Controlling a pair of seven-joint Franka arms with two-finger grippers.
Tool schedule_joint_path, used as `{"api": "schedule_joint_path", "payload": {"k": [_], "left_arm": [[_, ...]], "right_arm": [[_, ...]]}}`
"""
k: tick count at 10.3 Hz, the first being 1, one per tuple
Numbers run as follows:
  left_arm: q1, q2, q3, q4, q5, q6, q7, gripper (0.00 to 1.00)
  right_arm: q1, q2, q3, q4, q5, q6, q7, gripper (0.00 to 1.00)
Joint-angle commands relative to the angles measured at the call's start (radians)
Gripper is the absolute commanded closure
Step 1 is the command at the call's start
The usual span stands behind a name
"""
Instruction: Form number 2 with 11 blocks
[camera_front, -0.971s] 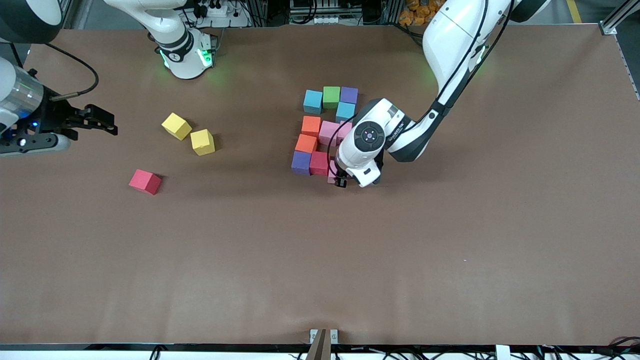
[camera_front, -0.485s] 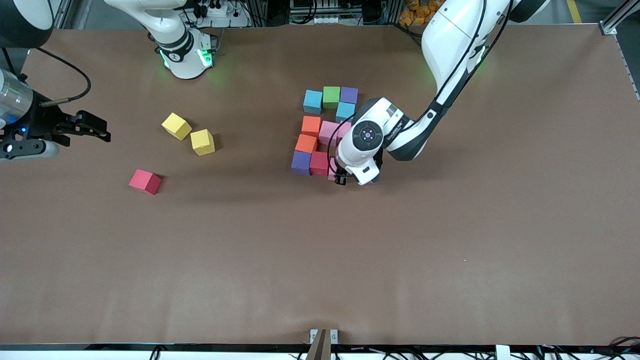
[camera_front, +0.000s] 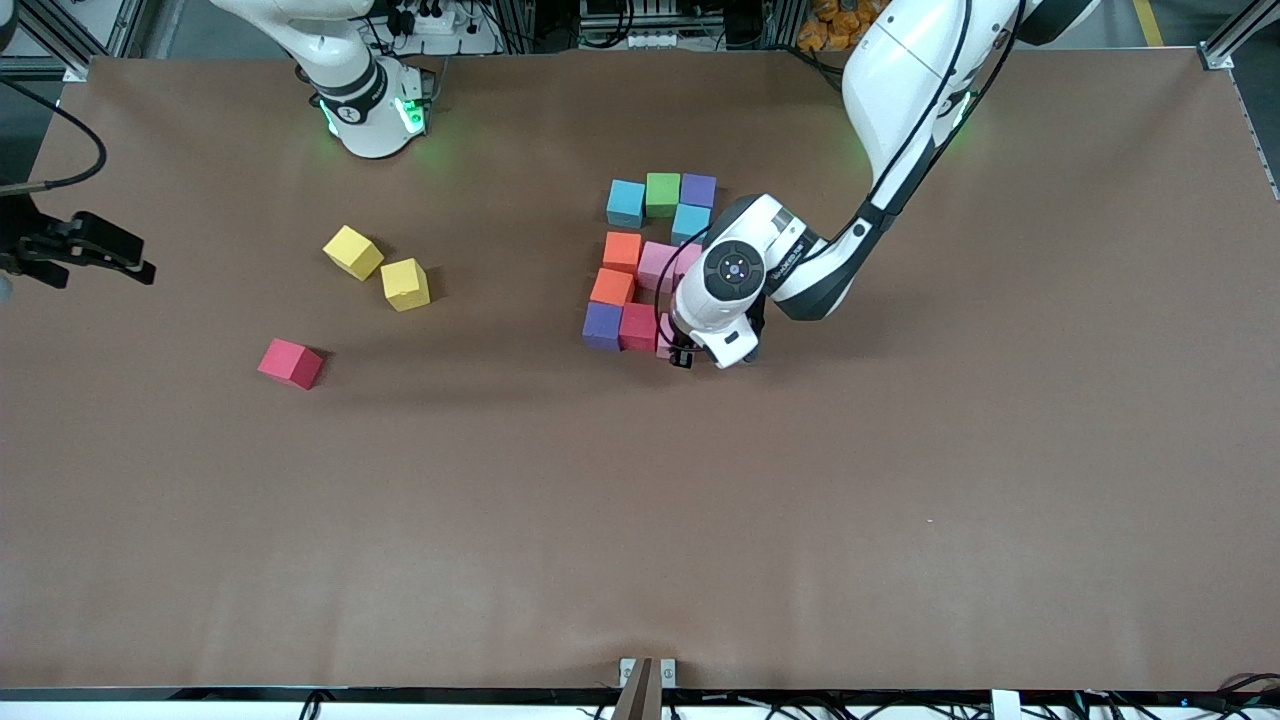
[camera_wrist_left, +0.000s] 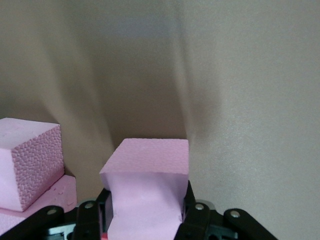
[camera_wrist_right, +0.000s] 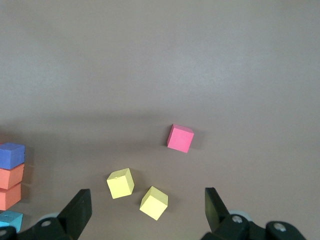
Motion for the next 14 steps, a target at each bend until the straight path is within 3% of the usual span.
{"api": "schedule_joint_path", "payload": {"k": [1,2,3,5,9,14], "left_arm": [[0.014,-0.003,-0.025,-0.004,0.03,-0.009,-0.037,0.95],[0.015,-0.003,-0.025,-0.004,0.03,-0.009,-0.037,0.9],[0.015,-0.001,-0.025,-0.006,0.03,-0.01,-0.036,0.66],[0.015,0.002,-0.025,-0.004,0.03,-0.01,-0.034,0.0],[0.017,-0.001,-0.026,-0.004,0.03,-0.01,-0.037,0.0],[0.044,-0.067,-0.074,-0.003,0.078,-0.131,-0.029,0.0]], "right_arm": [[-0.014,0.023,0.015,0.032,-0.009,-0.018,0.006,0.0],[-0.014,0.023,0.015,0.032,-0.006,-0.018,0.008,0.0],[-0.014,0.023,0.015,0.032,-0.005,-0.018,0.008,0.0],[-0.014,0.023,0.015,0.032,-0.005,-0.018,0.008,0.0],[-0.016,0.021,0.015,0.046,-0.003,-0.034,0.005,0.0],[-0.019,0.023,0.015,0.052,-0.003,-0.031,0.005,0.0]]}}
